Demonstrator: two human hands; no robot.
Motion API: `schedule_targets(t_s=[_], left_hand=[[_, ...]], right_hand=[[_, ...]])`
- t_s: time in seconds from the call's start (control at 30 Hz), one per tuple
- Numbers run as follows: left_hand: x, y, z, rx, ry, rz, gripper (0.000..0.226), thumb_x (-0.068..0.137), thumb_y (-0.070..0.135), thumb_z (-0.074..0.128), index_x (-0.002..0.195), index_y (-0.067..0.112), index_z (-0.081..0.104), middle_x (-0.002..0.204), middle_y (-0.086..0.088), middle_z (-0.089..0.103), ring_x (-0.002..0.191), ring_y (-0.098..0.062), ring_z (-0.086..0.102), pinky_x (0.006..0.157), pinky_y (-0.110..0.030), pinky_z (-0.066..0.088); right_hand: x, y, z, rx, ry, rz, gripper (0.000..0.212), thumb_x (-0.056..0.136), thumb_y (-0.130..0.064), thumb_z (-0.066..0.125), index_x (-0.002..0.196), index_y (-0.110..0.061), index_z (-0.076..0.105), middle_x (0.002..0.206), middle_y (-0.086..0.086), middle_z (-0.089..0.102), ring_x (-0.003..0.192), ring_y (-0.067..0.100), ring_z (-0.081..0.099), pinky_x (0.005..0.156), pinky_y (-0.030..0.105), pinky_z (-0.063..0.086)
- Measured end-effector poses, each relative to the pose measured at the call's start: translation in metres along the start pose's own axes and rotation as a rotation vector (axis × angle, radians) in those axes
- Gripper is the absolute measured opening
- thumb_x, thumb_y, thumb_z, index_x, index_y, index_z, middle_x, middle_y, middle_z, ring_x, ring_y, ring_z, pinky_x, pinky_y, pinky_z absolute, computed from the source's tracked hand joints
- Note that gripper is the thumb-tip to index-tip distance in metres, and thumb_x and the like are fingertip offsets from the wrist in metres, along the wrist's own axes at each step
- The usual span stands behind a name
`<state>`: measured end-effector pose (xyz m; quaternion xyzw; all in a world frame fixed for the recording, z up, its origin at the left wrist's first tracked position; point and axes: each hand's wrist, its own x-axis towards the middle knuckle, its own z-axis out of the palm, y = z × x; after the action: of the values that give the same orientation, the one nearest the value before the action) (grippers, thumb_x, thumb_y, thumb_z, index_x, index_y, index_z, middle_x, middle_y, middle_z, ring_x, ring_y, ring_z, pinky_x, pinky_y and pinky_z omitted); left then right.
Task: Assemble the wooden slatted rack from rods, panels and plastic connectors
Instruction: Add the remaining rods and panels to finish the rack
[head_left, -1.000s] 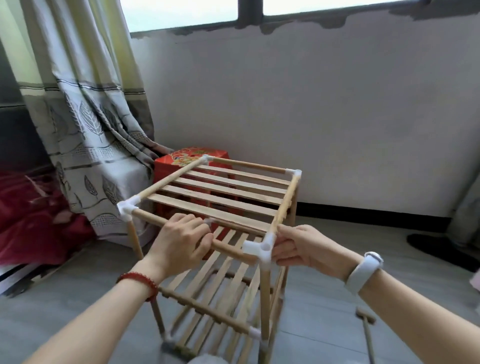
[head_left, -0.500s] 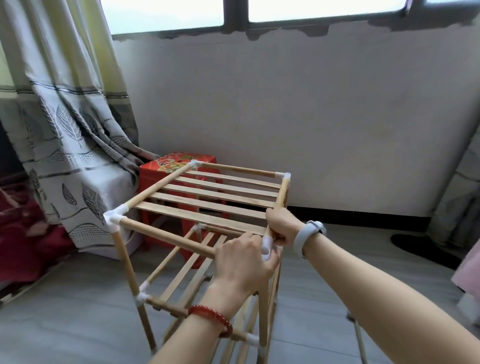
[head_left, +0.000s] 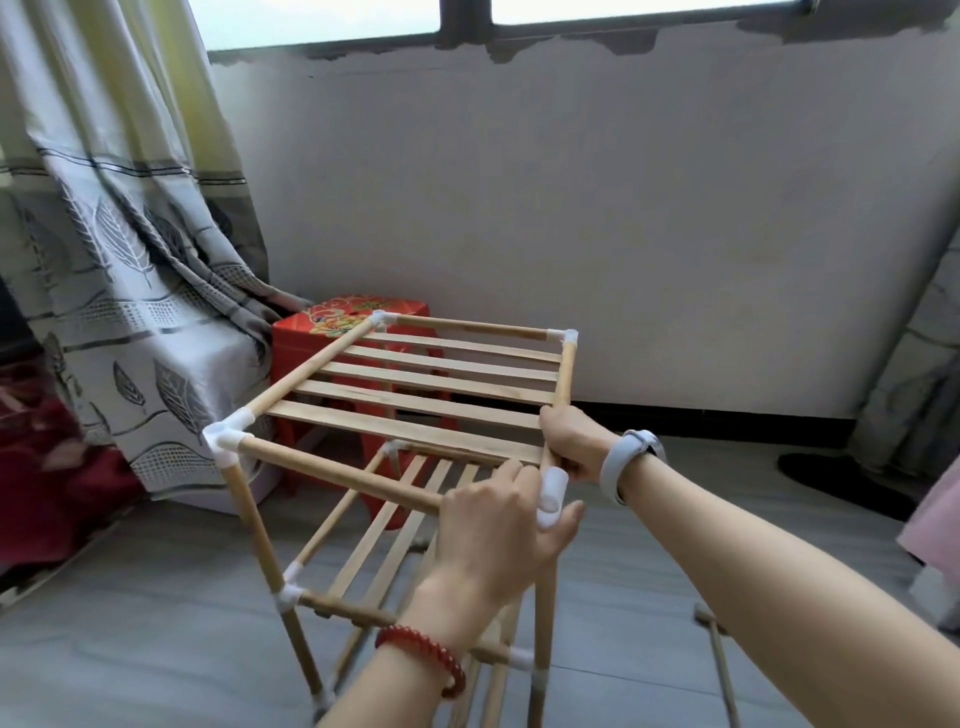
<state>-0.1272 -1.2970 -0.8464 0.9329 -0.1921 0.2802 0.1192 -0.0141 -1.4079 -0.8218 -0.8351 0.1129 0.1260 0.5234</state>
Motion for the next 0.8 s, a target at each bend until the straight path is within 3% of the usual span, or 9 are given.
schedule_targets(t_s=[0.1, 0.2, 0.27, 0.33, 0.4, 0.47, 0.6, 0.8], left_hand=[[0.004, -0.014, -0.004, 0.009, -0.120, 0.036, 0.050, 0.084, 0.071, 0.032, 0.084, 0.023, 0.044, 0.069, 0.012, 0.038, 0.061, -0.007, 0.042, 0.056, -0.022, 0.032], [-0.005, -0.028, -0.013, -0.091, -0.156, 0.100, 0.046, 0.084, 0.067, 0.042, 0.102, 0.026, 0.050, 0.070, 0.016, 0.043, 0.062, -0.002, 0.044, 0.058, -0.014, 0.029], [-0.009, -0.039, -0.019, -0.155, -0.183, 0.107, 0.047, 0.085, 0.059, 0.052, 0.119, 0.028, 0.047, 0.073, 0.019, 0.046, 0.069, 0.002, 0.046, 0.070, -0.013, 0.030], [-0.009, -0.049, -0.023, -0.187, -0.236, 0.083, 0.055, 0.083, 0.051, 0.060, 0.130, 0.029, 0.043, 0.076, 0.021, 0.047, 0.077, 0.004, 0.045, 0.083, -0.019, 0.031], [-0.008, -0.055, -0.026, -0.214, -0.301, 0.084, 0.039, 0.083, 0.047, 0.062, 0.117, 0.034, 0.051, 0.078, 0.023, 0.050, 0.078, 0.008, 0.043, 0.093, -0.023, 0.031], [-0.008, -0.057, -0.029, -0.182, -0.337, 0.109, 0.011, 0.086, 0.044, 0.058, 0.091, 0.037, 0.051, 0.076, 0.023, 0.046, 0.075, 0.010, 0.041, 0.096, -0.027, 0.029], [-0.014, -0.056, -0.028, -0.103, -0.302, 0.140, 0.014, 0.092, 0.040, 0.051, 0.101, 0.031, 0.057, 0.084, 0.020, 0.044, 0.083, 0.000, 0.042, 0.097, -0.028, 0.028], [-0.006, -0.061, -0.041, -0.152, -0.198, 0.135, 0.021, 0.089, 0.033, 0.058, 0.109, 0.027, 0.062, 0.094, 0.023, 0.051, 0.089, -0.003, 0.050, 0.089, -0.030, 0.034]], right_hand=[[-0.007, 0.005, -0.009, 0.027, -0.055, -0.034, 0.041, 0.098, -0.044, 0.032, 0.080, -0.010, 0.046, 0.038, -0.001, 0.050, 0.031, 0.010, 0.047, 0.036, 0.016, 0.039], [-0.027, 0.017, -0.024, 0.050, -0.095, -0.075, 0.053, 0.095, -0.053, 0.035, 0.085, -0.005, 0.055, 0.046, 0.001, 0.061, 0.037, 0.010, 0.055, 0.040, 0.017, 0.045], [-0.047, 0.030, -0.025, -0.071, 0.007, -0.164, 0.053, 0.091, -0.059, 0.035, 0.095, -0.009, 0.054, 0.059, -0.002, 0.064, 0.045, 0.007, 0.055, 0.043, 0.019, 0.042], [-0.065, 0.043, -0.020, -0.342, 0.254, -0.460, 0.046, 0.087, -0.063, 0.032, 0.105, -0.024, 0.046, 0.074, -0.013, 0.055, 0.060, -0.001, 0.050, 0.049, 0.018, 0.034], [-0.084, 0.047, -0.012, -0.510, 0.398, -0.873, 0.040, 0.088, -0.056, 0.031, 0.101, -0.027, 0.053, 0.083, -0.016, 0.048, 0.077, 0.002, 0.048, 0.061, 0.016, 0.033], [-0.090, 0.051, -0.005, -0.656, 0.339, -1.137, 0.037, 0.091, -0.042, 0.035, 0.094, -0.018, 0.062, 0.092, -0.005, 0.054, 0.093, 0.013, 0.049, 0.075, 0.024, 0.037], [-0.087, 0.058, 0.002, -0.766, 0.233, -1.177, 0.042, 0.094, -0.033, 0.029, 0.087, -0.010, 0.063, 0.096, 0.003, 0.062, 0.107, 0.022, 0.051, 0.089, 0.037, 0.040], [-0.083, 0.066, -0.002, -0.711, 0.372, -1.278, 0.036, 0.094, -0.025, 0.034, 0.084, -0.009, 0.064, 0.107, 0.007, 0.061, 0.117, 0.017, 0.041, 0.093, 0.035, 0.041]])
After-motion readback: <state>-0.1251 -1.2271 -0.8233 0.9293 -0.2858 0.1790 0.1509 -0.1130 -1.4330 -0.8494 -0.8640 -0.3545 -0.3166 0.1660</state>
